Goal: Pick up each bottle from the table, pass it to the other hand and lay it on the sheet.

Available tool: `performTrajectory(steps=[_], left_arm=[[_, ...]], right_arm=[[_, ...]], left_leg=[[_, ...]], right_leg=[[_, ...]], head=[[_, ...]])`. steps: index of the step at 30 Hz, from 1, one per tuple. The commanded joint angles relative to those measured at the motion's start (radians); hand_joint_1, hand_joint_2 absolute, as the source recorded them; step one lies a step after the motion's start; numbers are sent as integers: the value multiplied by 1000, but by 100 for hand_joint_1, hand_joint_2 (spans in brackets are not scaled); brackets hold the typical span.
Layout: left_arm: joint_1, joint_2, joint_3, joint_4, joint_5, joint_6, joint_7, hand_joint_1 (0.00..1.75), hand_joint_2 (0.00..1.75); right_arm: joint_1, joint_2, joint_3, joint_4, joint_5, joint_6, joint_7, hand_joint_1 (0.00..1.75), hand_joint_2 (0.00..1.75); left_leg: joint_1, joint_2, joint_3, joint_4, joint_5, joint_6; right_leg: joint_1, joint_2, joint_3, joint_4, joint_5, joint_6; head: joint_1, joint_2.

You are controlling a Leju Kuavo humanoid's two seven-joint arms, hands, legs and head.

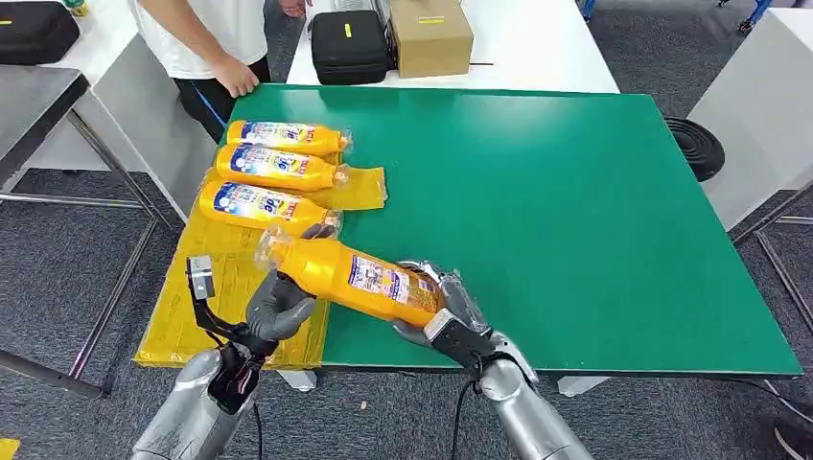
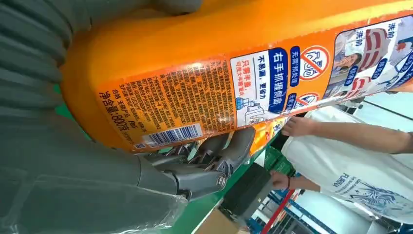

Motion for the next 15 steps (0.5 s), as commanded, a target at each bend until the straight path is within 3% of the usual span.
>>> performTrajectory(steps=[1, 15], left_arm=[[-32, -3, -39, 27, -20, 7, 0, 0, 175], [-48, -17, -38, 27, -33, 34, 3, 0, 175]], right_arm=[[-53, -8, 7, 74, -9, 3, -3, 175, 175], [-59, 12, 2, 96, 14, 24, -3, 175, 175]], left_leg=[[0, 1, 4, 0, -1, 0], [0, 1, 2, 0, -1, 0]], right_leg=[[1, 0, 4, 0, -1, -2], [1, 0, 2, 0, -1, -2]], head=[[0, 0], [0, 0]])
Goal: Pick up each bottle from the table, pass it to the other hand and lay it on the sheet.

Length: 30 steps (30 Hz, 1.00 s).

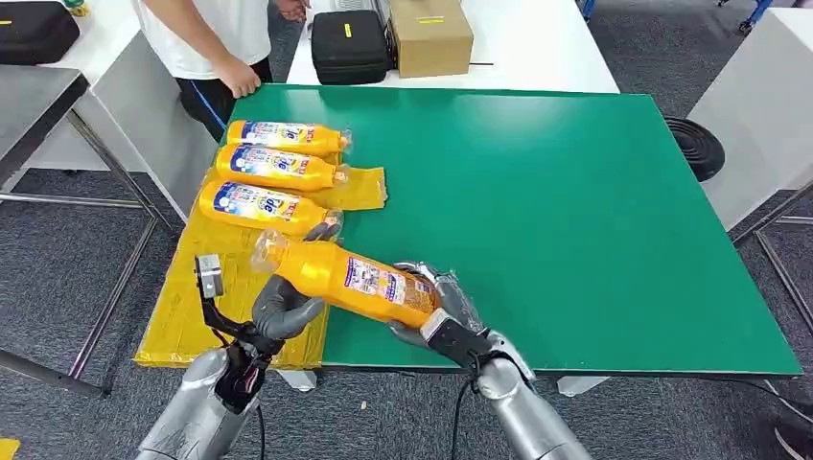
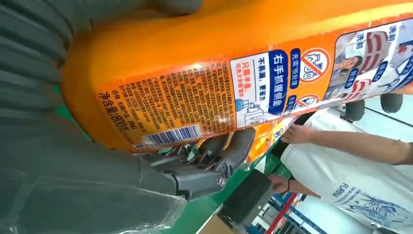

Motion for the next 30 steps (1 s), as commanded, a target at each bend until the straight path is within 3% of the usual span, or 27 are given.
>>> performTrajectory(steps=[1, 14, 24, 25, 26, 27, 30], left_arm=[[-45, 1, -29, 29, -5, 2, 4, 0, 175], [-109, -41, -30, 73, -109, 165, -7, 0, 175], [-84, -37, -30, 32, -125, 173, -34, 5, 175], [-83, -38, -30, 31, -125, 173, -35, 99, 175], [-83, -38, -32, 28, -128, 172, -37, 164, 175], [-83, -38, -33, 27, -129, 170, -38, 175, 175], [-79, -36, -26, 20, -119, 155, -51, 175, 175]], right_arm=[[-48, 3, 3, 73, -1, 5, -2, 175, 175], [-76, 43, 51, 167, 38, 54, -2, 175, 175], [-99, 61, 70, 217, 27, 81, -2, 175, 175], [-98, 61, 71, 216, 26, 80, -2, 175, 175], [-97, 61, 72, 216, 23, 78, -2, 175, 175], [-96, 60, 73, 215, 21, 78, -2, 175, 175], [-94, 56, 73, 217, 18, 77, -2, 175, 175]], left_leg=[[0, 1, 3, 0, -2, 0], [1, 0, 3, 0, -1, 0], [1, 1, 3, 0, -1, 0], [0, 1, 3, 0, -1, 0], [1, 2, 5, 0, -2, 0], [0, 1, 3, 0, -1, 0], [0, 1, 3, 0, -1, 0]], right_leg=[[1, 0, 4, 0, -1, -3], [1, -1, 4, 0, -1, -2], [1, 0, 4, -1, -1, -2], [1, 0, 3, 0, -1, -2], [1, 0, 5, -1, -2, -3], [1, 0, 3, 0, -1, -2], [1, 0, 3, -1, -1, -2]], head=[[0, 0], [0, 0], [0, 0], [0, 0], [0, 0], [0, 0], [0, 0]])
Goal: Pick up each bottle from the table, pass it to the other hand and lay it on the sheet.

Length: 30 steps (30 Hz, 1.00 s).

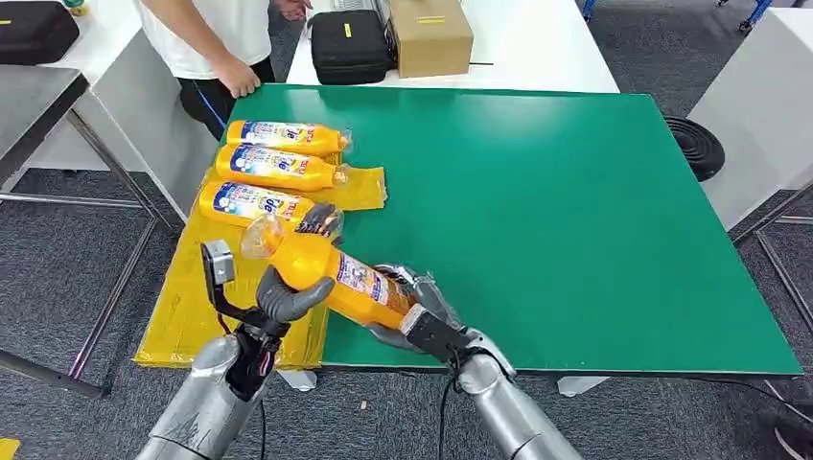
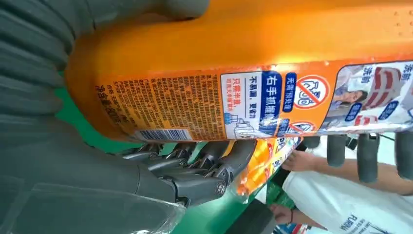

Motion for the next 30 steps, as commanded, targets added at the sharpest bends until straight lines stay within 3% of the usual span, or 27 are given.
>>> performTrajectory(steps=[1, 21, 22, 23, 24, 25, 30], left_arm=[[-34, 5, -24, 17, 0, -15, -14, 175, 175], [-26, 11, -29, 10, -12, -37, -11, 175, 175], [-25, 10, -24, 9, -20, -28, -11, 175, 175], [-22, 11, -19, 3, -32, -16, -14, 175, 175], [-18, 12, -13, -6, -46, -2, -15, 175, 175], [-17, 14, -11, -10, -59, 11, -16, 175, 175], [-18, 30, 17, -46, -190, 137, -26, 175, 175]], right_arm=[[-36, -6, 51, 92, -7, 6, -2, 175, 175], [-38, -11, 47, 94, -23, -2, -2, 175, 175], [-36, -8, 39, 92, -30, -10, -2, 77, 175], [-36, -3, 28, 97, -28, -24, -2, 0, 175], [-37, 4, 11, 102, -26, -35, -2, 0, 175], [-37, 5, 5, 101, -20, -39, -2, 0, 0], [5, 2, -66, -7, -13, -56, -2, 0, 0]], left_leg=[[1, 2, 5, 0, -2, 0], [0, 1, 3, 0, -1, 0], [1, 1, 6, 0, -2, 0], [0, 1, 4, 0, -2, 0], [1, 2, 6, 0, -2, 0], [0, 2, 6, 0, -3, 0], [0, 1, 2, 0, -1, 0]], right_leg=[[1, 0, 6, -1, -2, -3], [1, 0, 3, -1, -1, -2], [1, 0, 6, -1, -2, -3], [1, 0, 4, -1, -1, -3], [1, 0, 6, -1, -2, -3], [1, 0, 6, -1, -2, -3], [0, 0, 2, 0, -1, -2]], head=[[0, 0], [0, 0], [0, 0], [0, 0], [0, 0], [0, 0], [0, 0]])
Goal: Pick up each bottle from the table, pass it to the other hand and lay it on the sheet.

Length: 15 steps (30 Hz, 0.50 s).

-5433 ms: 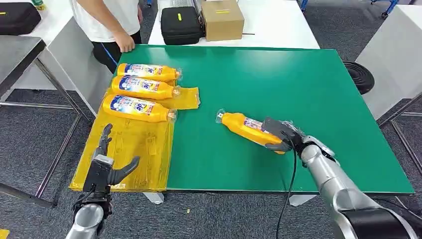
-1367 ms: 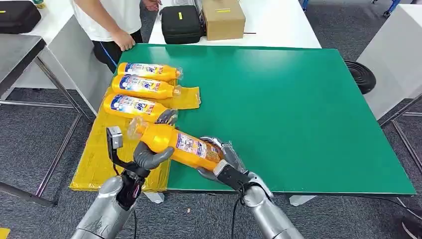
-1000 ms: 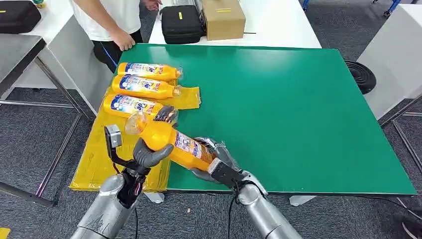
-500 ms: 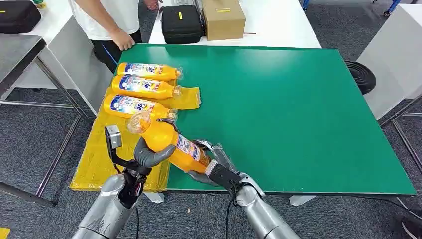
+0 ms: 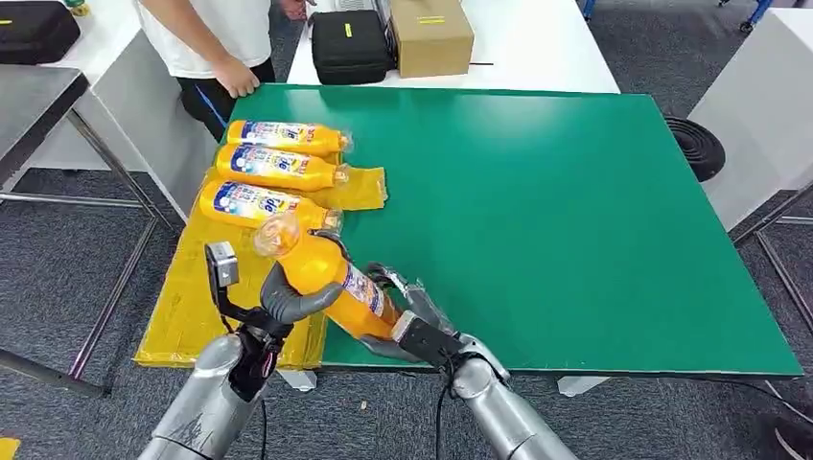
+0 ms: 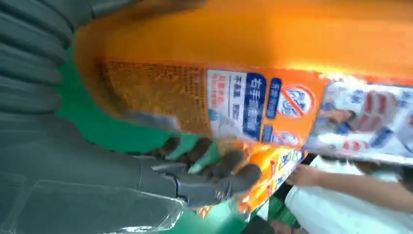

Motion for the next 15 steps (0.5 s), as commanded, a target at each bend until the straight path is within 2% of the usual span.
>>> performTrajectory(steps=[1, 4, 5, 7, 9, 15], left_arm=[[-24, 38, 21, -33, -156, 150, -9, 175, 175], [-46, 68, 37, -27, -214, 216, -16, 175, 175], [-48, 74, 43, -26, -221, 229, -15, 175, 175], [-55, 95, 65, -30, -272, 288, -16, 175, 175], [-61, 108, 78, -37, -299, 306, -10, 175, 175], [-76, 120, 87, -47, -326, 323, -5, 175, 175]], right_arm=[[17, -8, -88, -67, 10, -26, 0, 0, 0], [71, -18, -117, -207, 11, -27, 3, 0, 0], [83, -20, -123, -238, 12, -23, 2, 0, 0], [121, -27, -142, -342, 8, -14, 1, 0, 0], [145, -31, -157, -408, -4, -6, 3, 0, 0], [159, -42, -166, -445, -4, -2, 6, 0, 0]], left_leg=[[0, 2, 5, 0, -2, 0], [0, 0, 1, 0, -1, 0], [1, 1, 5, 0, -3, -1], [0, 1, 2, 0, -1, 0], [1, 1, 6, 1, -3, -1], [1, 0, 2, 1, -1, 0]], right_leg=[[1, 0, 5, 0, -2, -3], [1, -1, 1, 0, -1, -2], [1, 0, 5, 0, -2, -3], [1, 0, 2, 0, -1, -2], [1, -1, 6, 1, -3, -4], [1, -1, 2, 0, -1, -2]], head=[[0, 0], [0, 0], [0, 0], [0, 0], [0, 0], [0, 0]])
